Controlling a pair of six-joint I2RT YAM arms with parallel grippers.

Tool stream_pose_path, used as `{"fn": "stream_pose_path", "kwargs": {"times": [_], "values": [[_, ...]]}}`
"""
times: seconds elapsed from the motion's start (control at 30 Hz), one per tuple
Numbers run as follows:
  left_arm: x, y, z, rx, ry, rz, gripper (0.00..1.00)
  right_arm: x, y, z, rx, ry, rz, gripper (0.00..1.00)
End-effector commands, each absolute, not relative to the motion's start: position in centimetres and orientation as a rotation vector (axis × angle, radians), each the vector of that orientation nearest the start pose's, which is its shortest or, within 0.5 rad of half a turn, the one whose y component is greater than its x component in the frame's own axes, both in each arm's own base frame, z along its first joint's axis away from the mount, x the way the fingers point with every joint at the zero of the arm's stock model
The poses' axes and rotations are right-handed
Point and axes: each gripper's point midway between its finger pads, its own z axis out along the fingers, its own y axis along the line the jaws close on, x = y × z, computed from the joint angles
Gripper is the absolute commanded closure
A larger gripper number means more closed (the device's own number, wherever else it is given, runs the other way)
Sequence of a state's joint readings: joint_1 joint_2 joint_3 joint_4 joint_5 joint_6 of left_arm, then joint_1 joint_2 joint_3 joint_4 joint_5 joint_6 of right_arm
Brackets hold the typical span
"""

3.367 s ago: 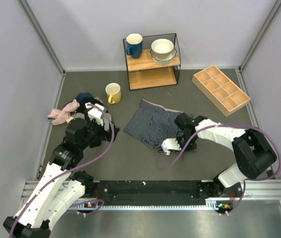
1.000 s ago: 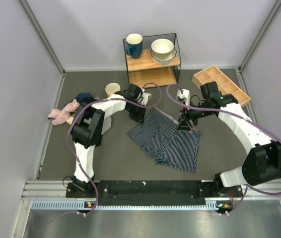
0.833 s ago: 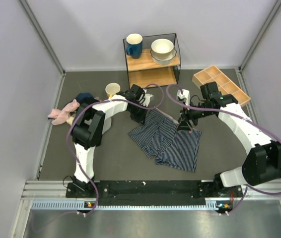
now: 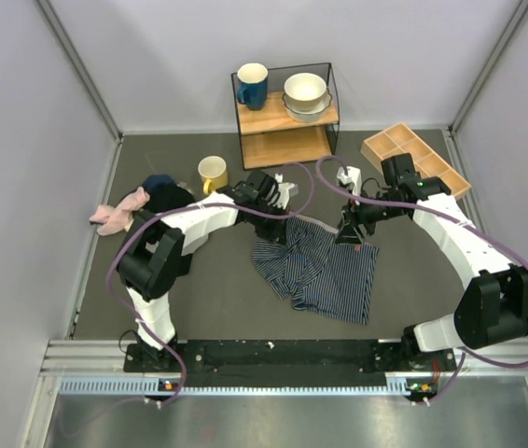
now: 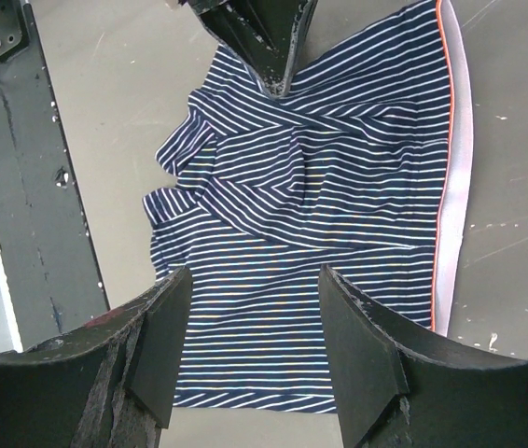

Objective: Roll the underwear
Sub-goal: Fold the underwear at the center of the board.

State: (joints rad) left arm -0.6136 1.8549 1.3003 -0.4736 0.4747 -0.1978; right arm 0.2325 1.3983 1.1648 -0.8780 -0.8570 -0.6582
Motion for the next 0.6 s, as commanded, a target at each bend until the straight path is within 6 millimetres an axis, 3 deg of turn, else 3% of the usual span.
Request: {"fn": "stream_pose_path", "kwargs": {"times": [0.0,0.3,0.57], "values": [[28.2,-33.2,10.8,0.750,2.477,-1.030,1.00,25.9,17.9,17.5,-1.242,2.008,0.934,0.42],[26.9,-35.2,12.3,0.767,2.431,-1.100,1.00,26.5,17.0,17.6,-1.189,2.027,0.931,0.42],[24.2,-38.1,13.7,0.826,2.392,-1.163,1.00,27.5,15.1,18.1,-1.106,2.038,0.895,0.43]]}}
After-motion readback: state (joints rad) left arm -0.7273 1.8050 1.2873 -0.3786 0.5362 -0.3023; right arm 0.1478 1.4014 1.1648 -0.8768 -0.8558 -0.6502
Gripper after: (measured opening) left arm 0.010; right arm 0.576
